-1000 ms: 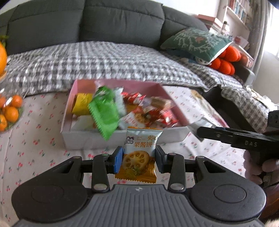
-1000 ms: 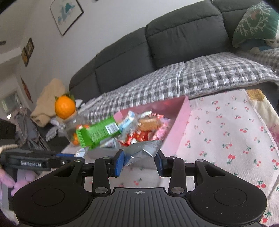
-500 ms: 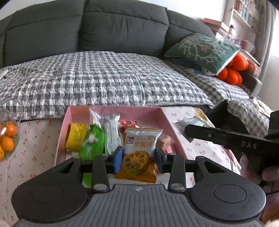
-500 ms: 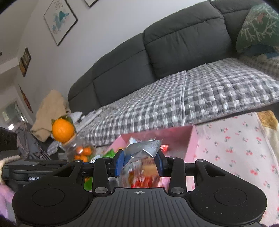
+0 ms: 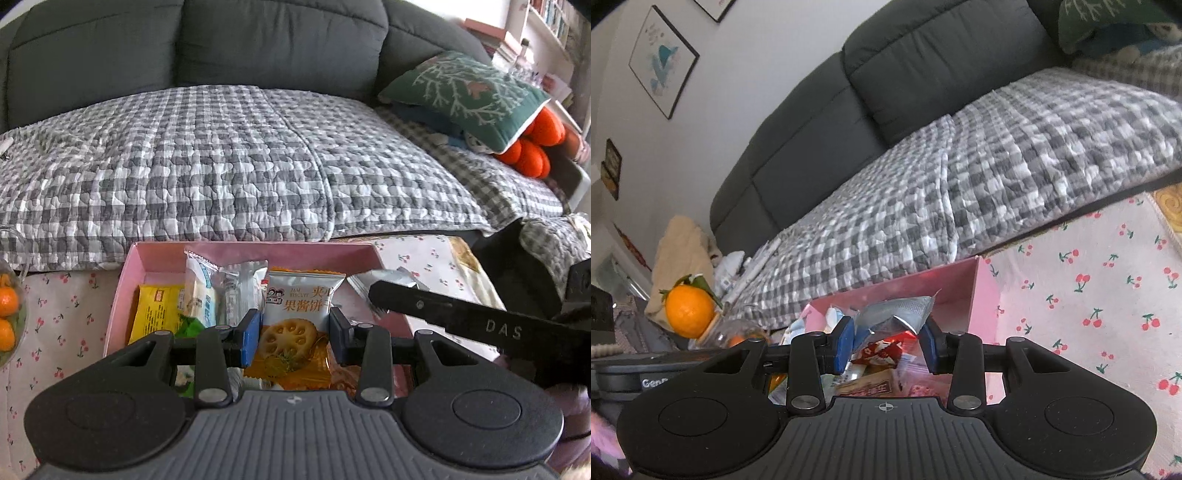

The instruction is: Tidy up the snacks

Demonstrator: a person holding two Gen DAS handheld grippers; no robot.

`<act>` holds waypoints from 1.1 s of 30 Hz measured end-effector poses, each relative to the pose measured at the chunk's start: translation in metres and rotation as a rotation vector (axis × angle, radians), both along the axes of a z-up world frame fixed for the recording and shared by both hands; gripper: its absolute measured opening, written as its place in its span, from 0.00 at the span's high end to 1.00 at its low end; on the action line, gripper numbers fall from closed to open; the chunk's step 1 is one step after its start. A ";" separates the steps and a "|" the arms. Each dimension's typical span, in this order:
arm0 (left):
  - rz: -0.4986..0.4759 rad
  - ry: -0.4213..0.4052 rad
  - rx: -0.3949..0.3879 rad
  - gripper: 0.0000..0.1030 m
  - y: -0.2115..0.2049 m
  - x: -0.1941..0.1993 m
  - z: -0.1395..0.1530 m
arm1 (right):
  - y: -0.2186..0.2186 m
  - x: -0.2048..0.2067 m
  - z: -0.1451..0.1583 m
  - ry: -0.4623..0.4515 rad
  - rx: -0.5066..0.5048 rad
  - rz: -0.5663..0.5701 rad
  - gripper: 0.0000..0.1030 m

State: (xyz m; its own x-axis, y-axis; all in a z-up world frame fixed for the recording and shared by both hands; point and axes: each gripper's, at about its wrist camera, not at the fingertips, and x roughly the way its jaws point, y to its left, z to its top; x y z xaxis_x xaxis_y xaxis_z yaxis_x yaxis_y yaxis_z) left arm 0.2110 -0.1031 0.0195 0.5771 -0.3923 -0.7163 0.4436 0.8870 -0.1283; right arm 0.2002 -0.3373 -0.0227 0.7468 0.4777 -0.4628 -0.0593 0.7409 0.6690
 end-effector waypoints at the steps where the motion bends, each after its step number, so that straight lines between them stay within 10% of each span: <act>1: 0.005 -0.001 0.001 0.65 0.001 0.003 -0.001 | 0.000 0.001 -0.002 0.001 0.001 0.000 0.63; 13: 0.023 -0.067 0.022 0.39 -0.004 0.009 -0.009 | -0.012 0.002 -0.018 -0.006 0.087 -0.045 0.42; 33: 0.081 -0.168 -0.014 0.08 0.021 -0.050 0.034 | 0.007 -0.059 0.060 -0.089 -0.184 -0.099 0.12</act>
